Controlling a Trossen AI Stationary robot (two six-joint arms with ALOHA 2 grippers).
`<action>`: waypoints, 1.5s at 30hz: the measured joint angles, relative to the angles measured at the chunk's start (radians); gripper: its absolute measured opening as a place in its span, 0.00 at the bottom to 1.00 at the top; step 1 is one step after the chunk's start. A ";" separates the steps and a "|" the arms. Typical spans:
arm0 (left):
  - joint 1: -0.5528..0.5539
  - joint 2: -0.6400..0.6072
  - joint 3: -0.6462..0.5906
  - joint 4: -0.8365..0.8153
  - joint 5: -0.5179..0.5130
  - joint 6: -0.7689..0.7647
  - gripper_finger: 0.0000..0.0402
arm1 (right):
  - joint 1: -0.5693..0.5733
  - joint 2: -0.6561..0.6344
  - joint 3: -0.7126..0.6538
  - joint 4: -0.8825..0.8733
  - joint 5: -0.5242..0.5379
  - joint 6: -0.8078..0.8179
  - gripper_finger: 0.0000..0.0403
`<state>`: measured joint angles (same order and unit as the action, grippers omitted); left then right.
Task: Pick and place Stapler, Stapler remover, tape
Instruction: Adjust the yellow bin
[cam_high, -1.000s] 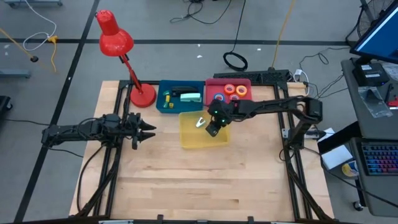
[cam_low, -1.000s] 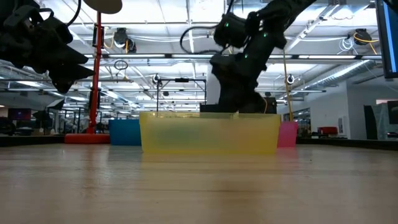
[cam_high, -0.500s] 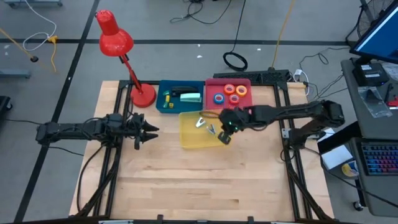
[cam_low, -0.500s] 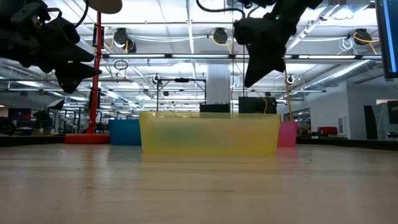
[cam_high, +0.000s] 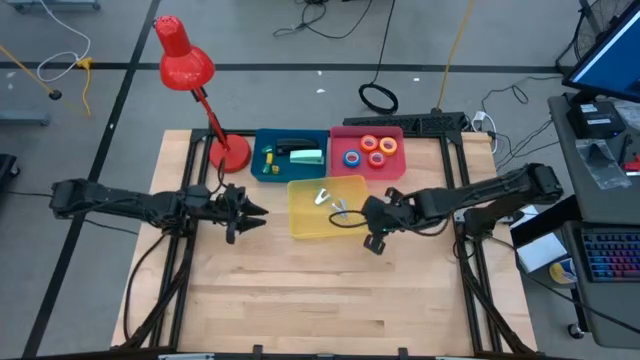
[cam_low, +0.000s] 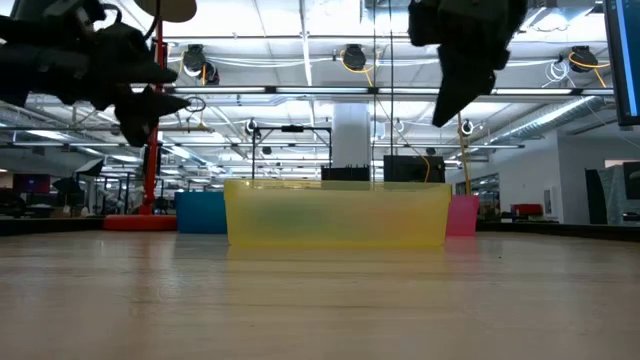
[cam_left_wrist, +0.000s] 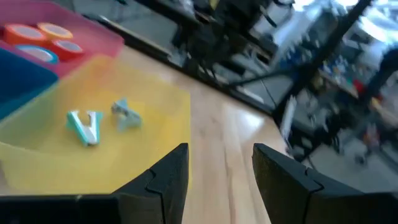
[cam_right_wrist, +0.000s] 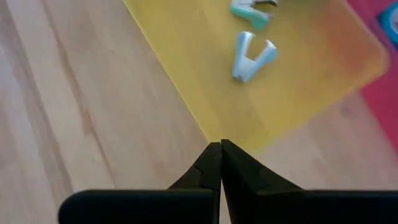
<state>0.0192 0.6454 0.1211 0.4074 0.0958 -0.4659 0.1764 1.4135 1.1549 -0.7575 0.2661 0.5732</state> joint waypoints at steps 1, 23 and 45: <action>-0.001 0.015 0.000 0.032 -0.020 -0.016 0.44 | 0.003 -0.016 0.000 -0.020 0.008 0.002 0.00; -0.130 0.255 0.391 -0.385 -0.179 -0.063 0.44 | 0.001 -0.790 -0.437 0.212 0.043 0.009 0.00; -0.238 0.867 0.654 -0.492 -0.149 -0.089 0.44 | 0.001 -1.126 -0.658 0.438 0.036 -0.043 0.00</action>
<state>-0.2190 1.5120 0.7747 -0.0847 -0.0532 -0.5554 0.1776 0.2878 0.4965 -0.3194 0.3022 0.5301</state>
